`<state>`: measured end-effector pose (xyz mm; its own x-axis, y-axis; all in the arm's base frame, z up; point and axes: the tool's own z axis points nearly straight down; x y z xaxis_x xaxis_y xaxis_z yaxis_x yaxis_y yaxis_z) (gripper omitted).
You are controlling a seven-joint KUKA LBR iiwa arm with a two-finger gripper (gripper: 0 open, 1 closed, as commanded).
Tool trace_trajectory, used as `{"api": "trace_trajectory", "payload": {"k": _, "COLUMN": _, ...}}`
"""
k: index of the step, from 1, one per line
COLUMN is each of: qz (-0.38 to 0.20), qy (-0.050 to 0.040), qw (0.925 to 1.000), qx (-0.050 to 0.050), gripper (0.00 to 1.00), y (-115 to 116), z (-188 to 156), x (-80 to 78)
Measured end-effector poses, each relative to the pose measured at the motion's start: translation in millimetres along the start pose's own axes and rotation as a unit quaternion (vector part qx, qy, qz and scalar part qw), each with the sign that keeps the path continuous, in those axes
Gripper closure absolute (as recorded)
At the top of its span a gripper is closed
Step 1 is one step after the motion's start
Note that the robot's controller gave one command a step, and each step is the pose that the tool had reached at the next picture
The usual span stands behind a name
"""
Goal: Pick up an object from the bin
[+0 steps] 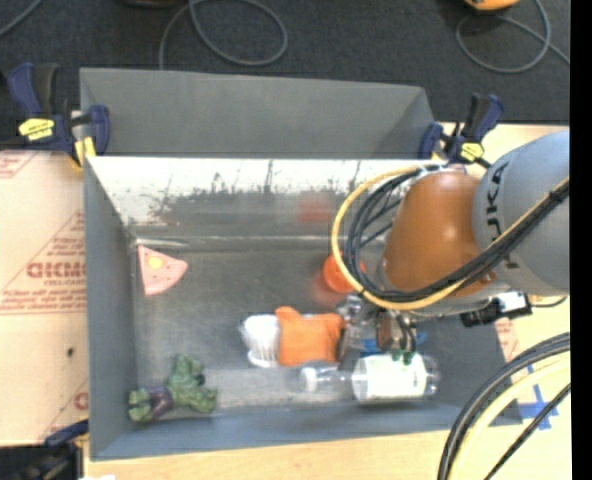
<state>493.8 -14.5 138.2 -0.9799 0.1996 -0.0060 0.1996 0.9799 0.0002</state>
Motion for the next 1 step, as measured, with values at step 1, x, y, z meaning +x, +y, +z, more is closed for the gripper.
{"api": "trace_trajectory", "payload": {"k": 1, "qz": -0.001, "qy": -0.0016, "qw": 1.0000, "qx": 0.000, "gripper": 1.00, "y": -0.2, "z": -12.8, "x": -0.7}}
